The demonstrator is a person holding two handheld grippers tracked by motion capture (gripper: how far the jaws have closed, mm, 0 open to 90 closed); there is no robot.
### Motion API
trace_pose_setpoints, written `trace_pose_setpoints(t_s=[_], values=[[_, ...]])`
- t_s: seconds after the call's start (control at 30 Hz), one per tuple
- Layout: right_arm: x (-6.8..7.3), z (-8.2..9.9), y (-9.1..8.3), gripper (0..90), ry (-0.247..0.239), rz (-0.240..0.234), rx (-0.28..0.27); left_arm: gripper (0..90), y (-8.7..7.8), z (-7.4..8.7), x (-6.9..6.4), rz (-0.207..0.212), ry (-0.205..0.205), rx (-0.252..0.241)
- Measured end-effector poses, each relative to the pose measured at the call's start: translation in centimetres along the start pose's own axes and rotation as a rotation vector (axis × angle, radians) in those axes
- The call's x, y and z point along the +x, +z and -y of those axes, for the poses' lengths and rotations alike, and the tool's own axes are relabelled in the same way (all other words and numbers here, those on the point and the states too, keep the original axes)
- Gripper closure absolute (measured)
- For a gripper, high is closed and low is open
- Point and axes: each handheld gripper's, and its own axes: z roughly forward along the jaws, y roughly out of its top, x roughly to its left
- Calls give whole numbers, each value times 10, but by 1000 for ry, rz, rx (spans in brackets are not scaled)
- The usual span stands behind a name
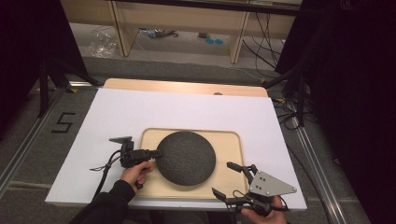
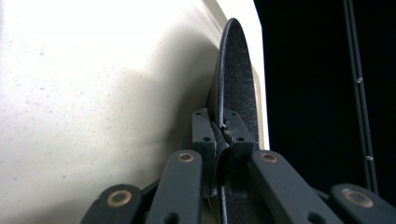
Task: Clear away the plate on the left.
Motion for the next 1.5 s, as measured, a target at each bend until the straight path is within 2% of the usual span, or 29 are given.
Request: trace_pose_setpoints(t_s=[0.07, 0.23, 0.33, 0.4, 0.5, 0.7, 0.77, 0.9, 1.07, 1.3, 1.4, 1.5], values=[[0, -1, 0, 165, 4, 11, -5, 857, 1, 0, 0, -7, 0, 9], [0, 0, 1, 165, 0, 0, -3, 856, 6, 1, 0, -4, 2, 15], [0, 0, 1, 165, 0, -1, 0, 849, 8, 3, 1, 12, -3, 6], [0, 0, 0, 165, 1, 3, 0, 826, 7, 2, 2, 2, 0, 31], [0, 0, 0, 165, 0, -1, -1, 810, 9, 2, 3, -12, 2, 31], [0, 0, 0, 165, 0, -3, 0, 740, 9, 2, 3, 17, 1, 27], [0, 0, 0, 165, 0, 1, -2, 720, 9, 2, 2, 14, 14, 33], [0, 0, 0, 165, 0, -3, -1, 699, 8, 0, 1, 15, 11, 46], [0, 0, 0, 165, 0, -3, -1, 679, 7, 0, 1, 16, 34, 30], [0, -1, 0, 165, 2, 6, -5, 615, 1, -5, 0, 1, 64, 38], [0, 0, 0, 167, 2, -7, 0, 568, -2, -7, -1, -7, 69, 46], [1, -1, 0, 167, 2, 0, -5, 535, -6, -7, -2, -16, 99, 60]])
